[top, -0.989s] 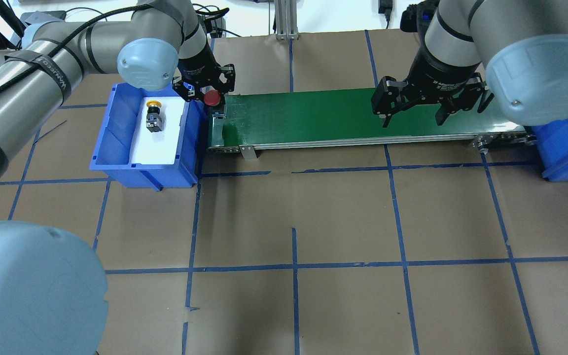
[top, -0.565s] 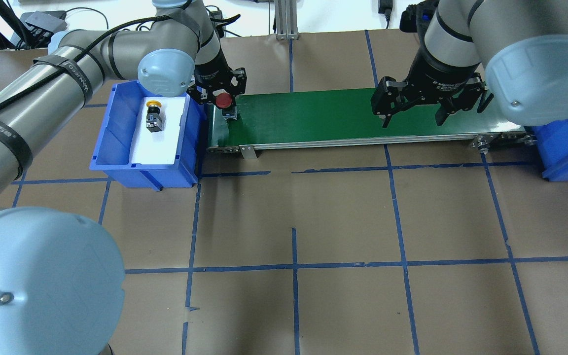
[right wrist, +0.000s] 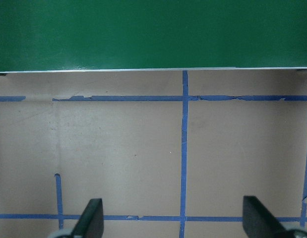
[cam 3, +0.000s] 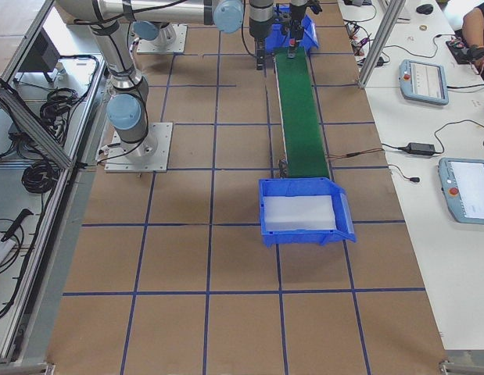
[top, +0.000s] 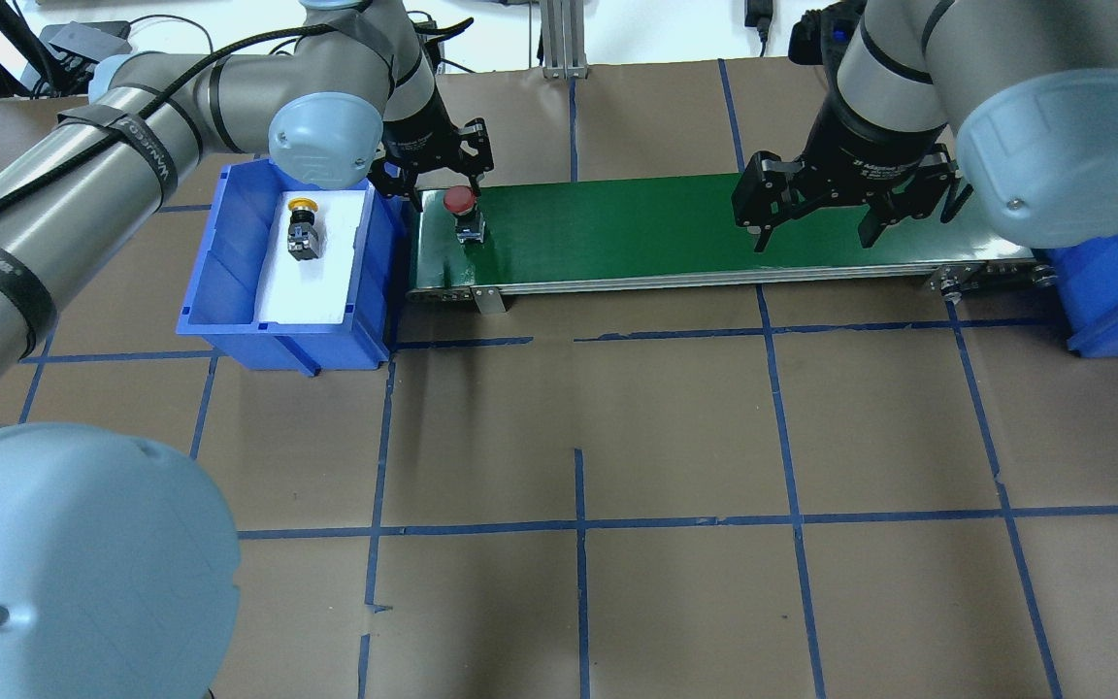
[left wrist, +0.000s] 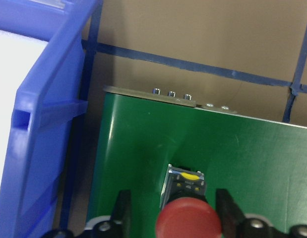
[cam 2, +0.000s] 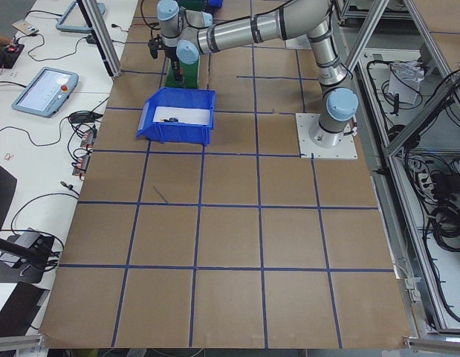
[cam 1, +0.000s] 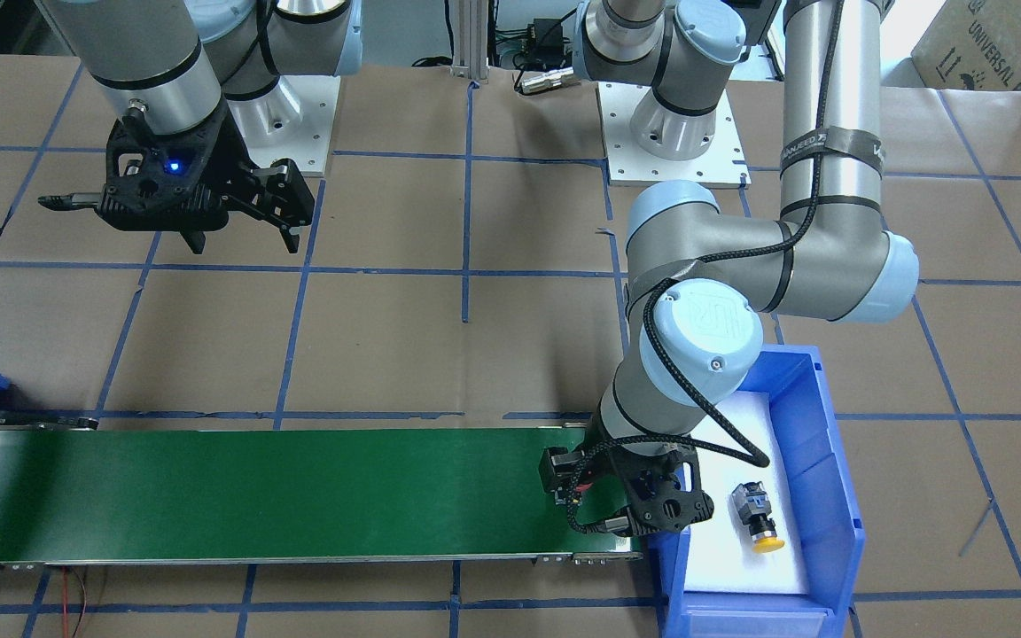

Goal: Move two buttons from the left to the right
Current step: 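Move the left gripper back over the yellow button in the bin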

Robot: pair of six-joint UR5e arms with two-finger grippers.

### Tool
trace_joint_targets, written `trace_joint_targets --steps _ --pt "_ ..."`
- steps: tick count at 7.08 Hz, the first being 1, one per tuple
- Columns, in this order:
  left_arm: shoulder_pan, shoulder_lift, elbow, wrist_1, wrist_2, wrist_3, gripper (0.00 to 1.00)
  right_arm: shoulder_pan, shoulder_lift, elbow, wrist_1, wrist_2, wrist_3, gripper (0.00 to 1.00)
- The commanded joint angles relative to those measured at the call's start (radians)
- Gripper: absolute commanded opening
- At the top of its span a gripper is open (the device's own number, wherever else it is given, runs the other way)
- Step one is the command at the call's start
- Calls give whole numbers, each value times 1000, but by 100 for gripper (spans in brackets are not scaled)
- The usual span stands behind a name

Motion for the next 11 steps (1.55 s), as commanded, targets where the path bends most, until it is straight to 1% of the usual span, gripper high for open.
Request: trace_joint_targets --steps 1,3,4,7,8,9,10,11 --pt "0 27 7 -1 0 4 100 4 2 -1 0 2 1 100" --pt "17 38 21 -12 17 67 100 6 3 -2 0 2 1 100" --pt "71 41 21 -34 44 149 100 6 3 -2 0 2 1 100" --pt "197 40 28 -64 49 348 100 7 3 -1 0 1 -1 100" --pt "219 30 15 -64 78 385 100 7 3 -1 0 1 1 100" --pt "224 15 5 -64 87 414 100 7 3 -1 0 1 1 100" --pt "228 12 -7 -64 78 391 100 7 3 -1 0 1 -1 100" --pt "228 9 -46 -50 75 393 100 9 2 1 0 1 1 100"
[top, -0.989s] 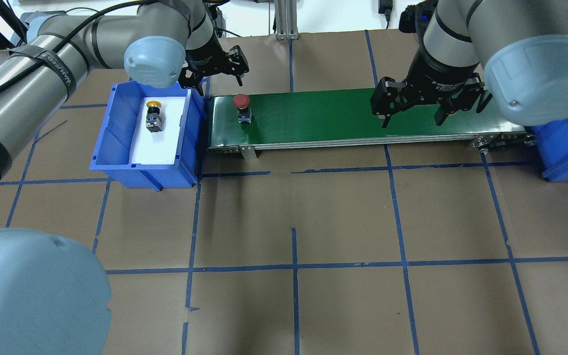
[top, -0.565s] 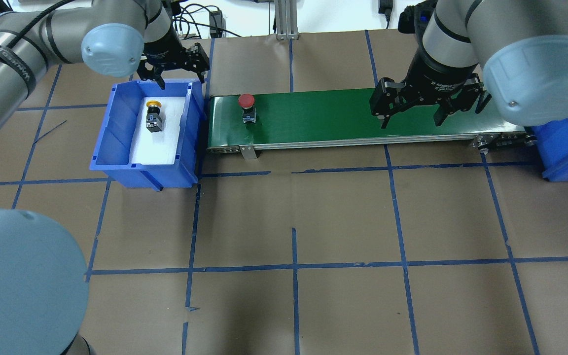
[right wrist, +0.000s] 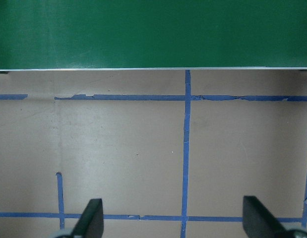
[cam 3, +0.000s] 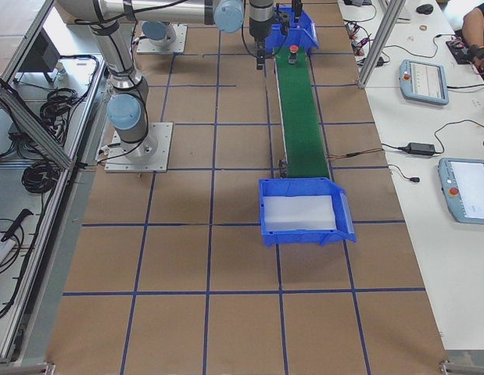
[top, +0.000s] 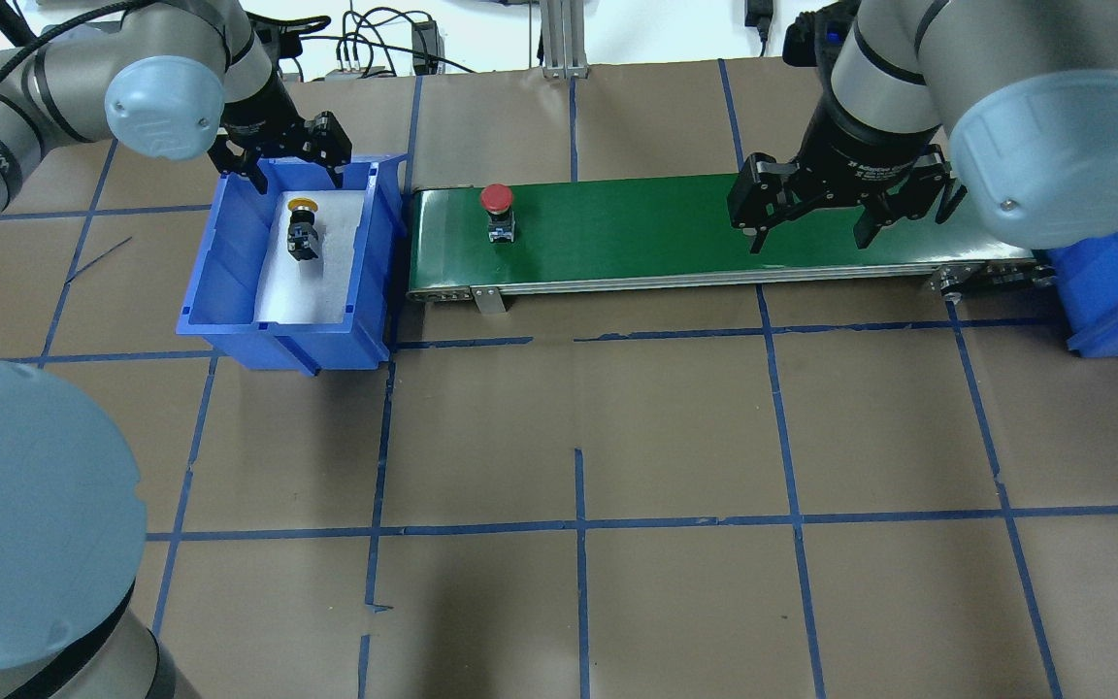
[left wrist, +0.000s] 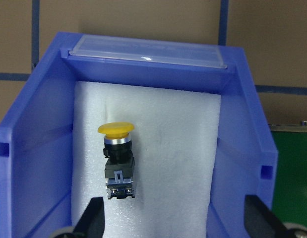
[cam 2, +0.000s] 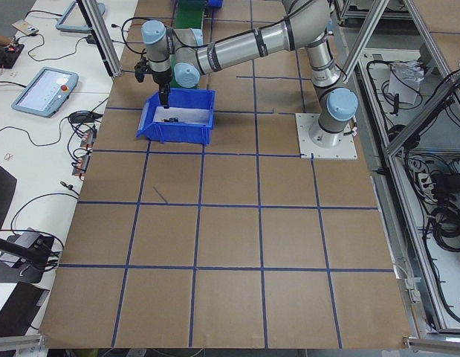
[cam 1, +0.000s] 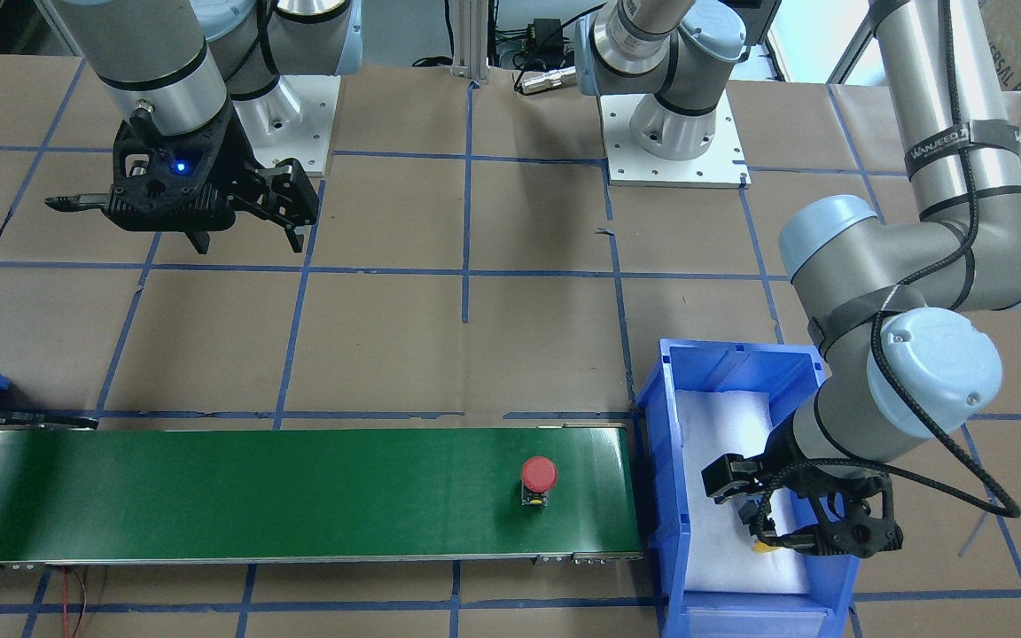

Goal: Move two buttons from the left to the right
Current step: 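Move the left gripper back over the yellow button in the bin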

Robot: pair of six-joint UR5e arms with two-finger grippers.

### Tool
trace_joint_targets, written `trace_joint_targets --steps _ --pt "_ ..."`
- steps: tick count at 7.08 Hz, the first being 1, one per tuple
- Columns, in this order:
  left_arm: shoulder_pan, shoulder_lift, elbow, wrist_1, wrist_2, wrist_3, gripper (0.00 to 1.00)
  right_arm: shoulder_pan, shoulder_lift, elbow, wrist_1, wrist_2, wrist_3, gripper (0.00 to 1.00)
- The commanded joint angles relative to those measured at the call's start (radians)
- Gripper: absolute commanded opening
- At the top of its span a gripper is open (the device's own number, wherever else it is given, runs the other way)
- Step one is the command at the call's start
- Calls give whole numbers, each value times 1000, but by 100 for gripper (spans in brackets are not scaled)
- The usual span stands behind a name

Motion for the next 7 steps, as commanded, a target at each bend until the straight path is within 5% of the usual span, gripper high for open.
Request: trace_joint_targets --steps 1,7 --pt "6 -7 -45 17 -3 7 100 0 0 1 0 0 1 100" --pt "19 -31 -95 118 -3 1 98 0 -1 1 0 -3 -1 100"
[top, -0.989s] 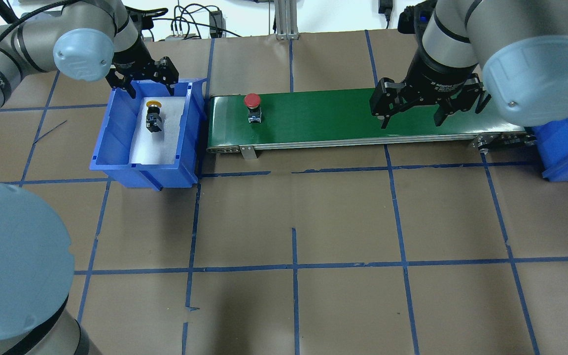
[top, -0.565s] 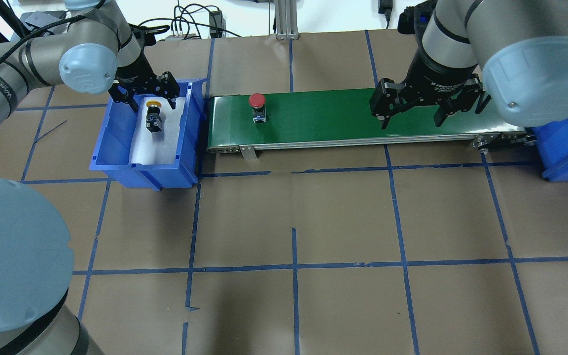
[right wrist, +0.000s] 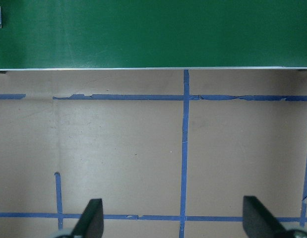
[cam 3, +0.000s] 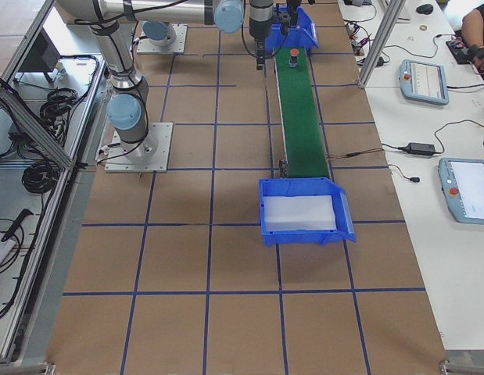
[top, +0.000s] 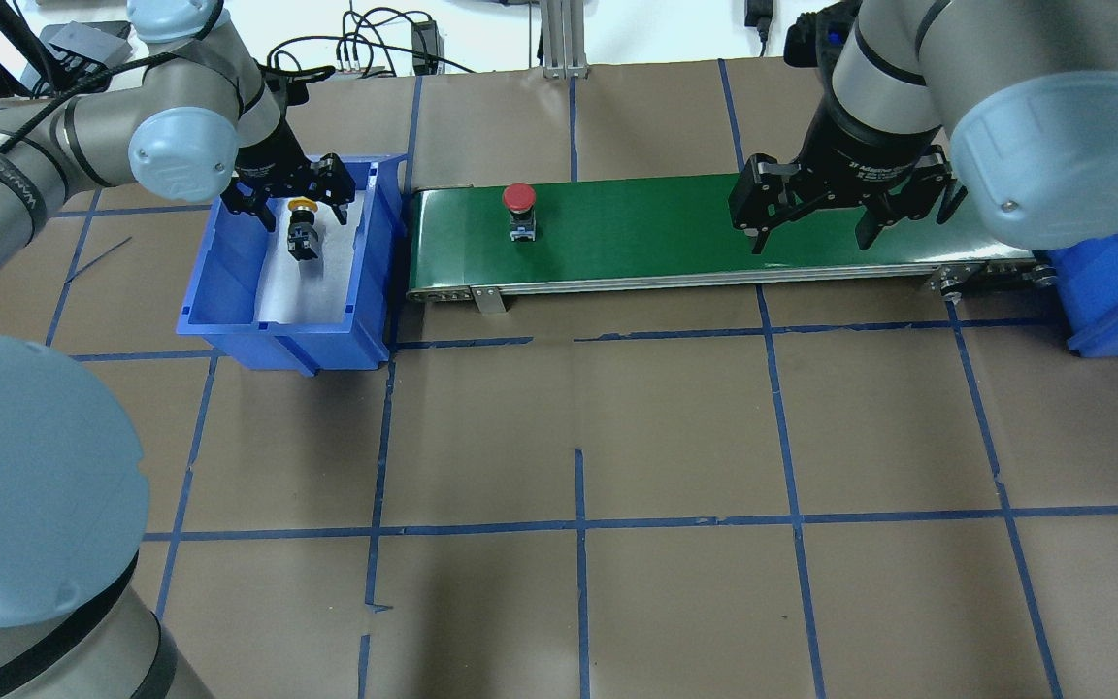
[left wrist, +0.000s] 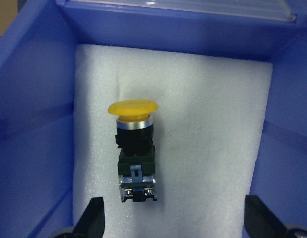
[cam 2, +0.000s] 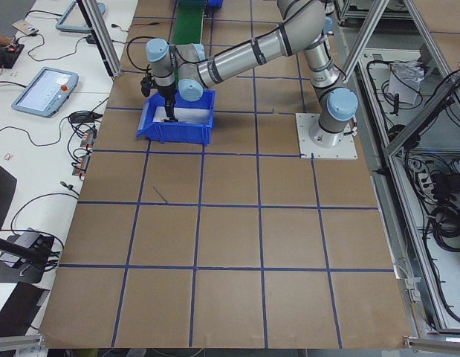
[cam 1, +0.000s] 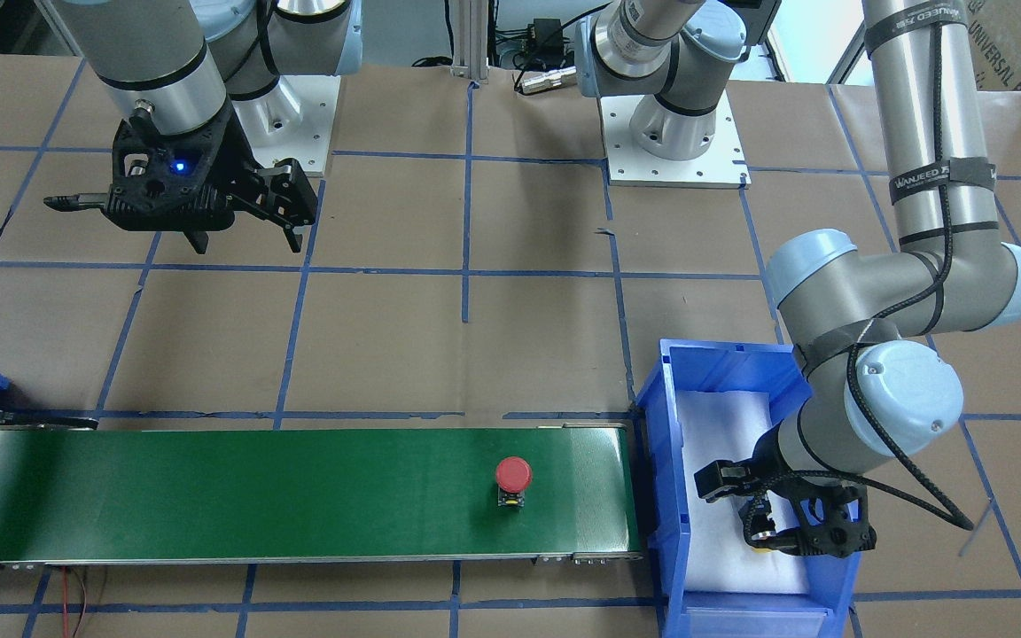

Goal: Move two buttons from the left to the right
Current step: 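Lower the left gripper and grasp the yellow button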

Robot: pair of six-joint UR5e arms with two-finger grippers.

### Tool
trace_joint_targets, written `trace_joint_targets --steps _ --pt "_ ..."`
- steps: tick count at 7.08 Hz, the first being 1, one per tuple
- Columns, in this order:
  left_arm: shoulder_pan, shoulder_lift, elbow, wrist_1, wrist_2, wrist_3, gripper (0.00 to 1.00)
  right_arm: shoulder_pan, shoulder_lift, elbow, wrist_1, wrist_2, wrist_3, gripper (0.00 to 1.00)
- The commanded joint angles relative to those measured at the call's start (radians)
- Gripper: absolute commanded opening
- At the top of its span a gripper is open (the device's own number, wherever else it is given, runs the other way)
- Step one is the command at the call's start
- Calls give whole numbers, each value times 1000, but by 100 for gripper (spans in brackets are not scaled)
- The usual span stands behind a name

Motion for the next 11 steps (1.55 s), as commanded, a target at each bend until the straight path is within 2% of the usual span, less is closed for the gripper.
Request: trace_joint_targets --steps 1,11 --pt "1 -2 -20 41 1 1 98 0 0 0 0 1 0 100" --pt "1 -24 -48 82 5 1 94 2 -2 2 0 -5 -2 100"
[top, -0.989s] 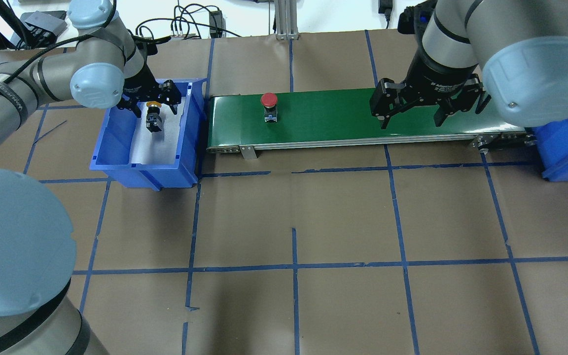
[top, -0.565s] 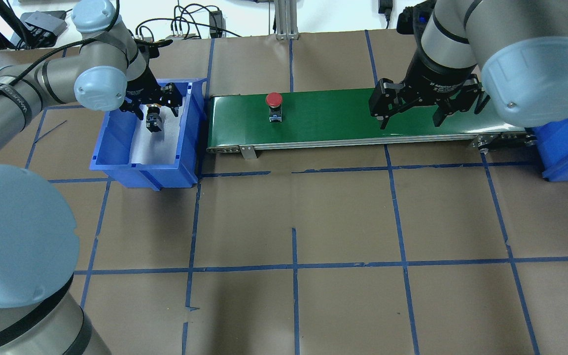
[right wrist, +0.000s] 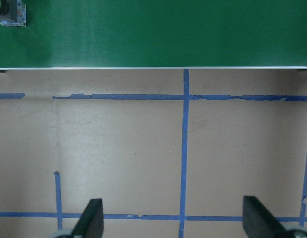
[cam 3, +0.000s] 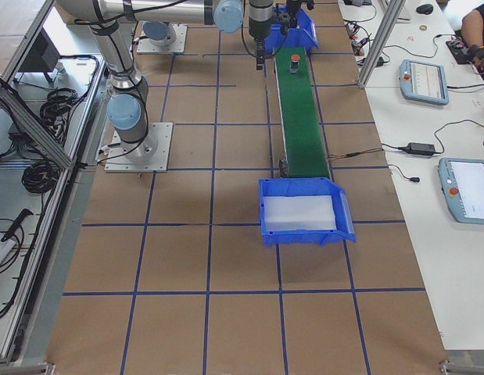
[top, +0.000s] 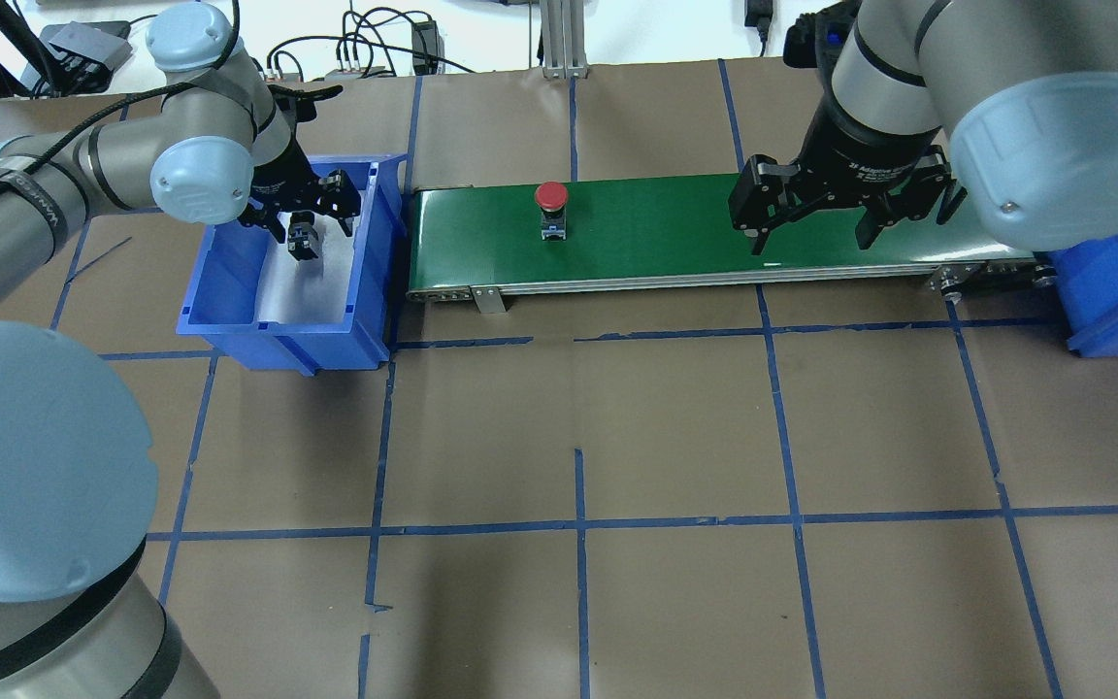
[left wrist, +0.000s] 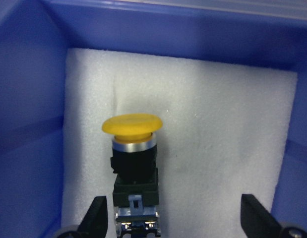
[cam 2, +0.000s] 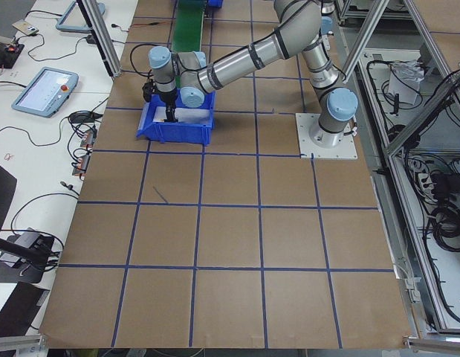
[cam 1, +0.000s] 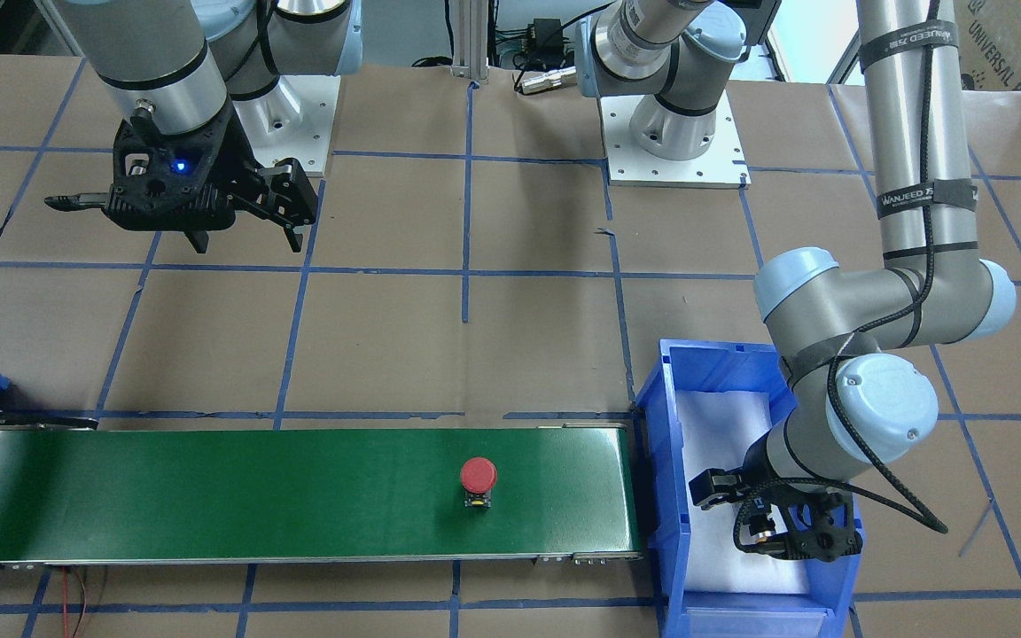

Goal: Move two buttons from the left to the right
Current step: 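Lower the left gripper and grasp the yellow button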

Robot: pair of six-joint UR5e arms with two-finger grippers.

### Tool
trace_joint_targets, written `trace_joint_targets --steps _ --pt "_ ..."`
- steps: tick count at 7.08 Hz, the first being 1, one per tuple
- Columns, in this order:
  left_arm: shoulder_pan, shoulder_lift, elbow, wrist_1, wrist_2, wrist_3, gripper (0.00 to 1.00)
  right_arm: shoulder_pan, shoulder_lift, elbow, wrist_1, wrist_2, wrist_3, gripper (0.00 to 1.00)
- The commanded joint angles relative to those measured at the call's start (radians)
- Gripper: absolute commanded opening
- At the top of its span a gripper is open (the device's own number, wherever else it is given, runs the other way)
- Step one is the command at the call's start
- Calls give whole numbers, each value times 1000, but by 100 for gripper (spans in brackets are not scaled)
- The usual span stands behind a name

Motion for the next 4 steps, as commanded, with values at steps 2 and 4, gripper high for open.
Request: trace_joint_targets --steps 2,4 --pt "0 -17 -5 62 0 2 90 2 -1 1 0 2 1 100" --pt "0 -22 14 66 0 4 90 2 -1 1 0 1 0 100"
